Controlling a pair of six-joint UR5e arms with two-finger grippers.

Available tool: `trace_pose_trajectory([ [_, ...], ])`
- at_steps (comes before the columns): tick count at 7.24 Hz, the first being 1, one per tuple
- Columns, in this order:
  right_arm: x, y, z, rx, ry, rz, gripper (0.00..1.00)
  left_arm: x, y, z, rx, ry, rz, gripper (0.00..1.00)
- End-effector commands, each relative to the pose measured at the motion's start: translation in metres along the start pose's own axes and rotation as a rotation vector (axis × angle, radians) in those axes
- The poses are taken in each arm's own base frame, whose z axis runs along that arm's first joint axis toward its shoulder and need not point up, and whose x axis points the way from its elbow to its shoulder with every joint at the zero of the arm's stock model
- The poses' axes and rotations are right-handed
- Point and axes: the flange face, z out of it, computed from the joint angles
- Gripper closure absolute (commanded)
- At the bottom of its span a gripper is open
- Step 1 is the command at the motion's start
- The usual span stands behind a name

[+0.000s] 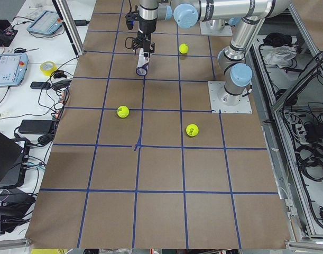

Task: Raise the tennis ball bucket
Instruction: 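Lay the can on its side and withdraw the right gripper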

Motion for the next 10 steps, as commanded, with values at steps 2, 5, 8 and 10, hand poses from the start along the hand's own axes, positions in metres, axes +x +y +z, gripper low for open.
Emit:
trace_pose_trajectory([
  [2, 0.053, 0.059, -0.096, 0.049, 0.042, 0.113, 0.00, 0.000, -0.001, 0.000, -0.008, -0.002, 0.001, 0.00],
  [5, 0.076, 0.108, -0.161, 0.039, 0.075, 0.214, 0.00, 0.004, 0.000, 0.010, -0.020, 0.053, -0.001, 0.00],
  [8, 0.115, 0.244, -0.251, -0.023, 0.076, 0.559, 0.00, 0.017, -0.010, 0.054, -0.053, 0.223, 0.076, 0.00],
  [10, 0.094, 0.255, -0.264, -0.088, -0.013, 0.709, 0.00, 0.028, -0.027, 0.101, -0.032, 0.349, 0.109, 0.00],
])
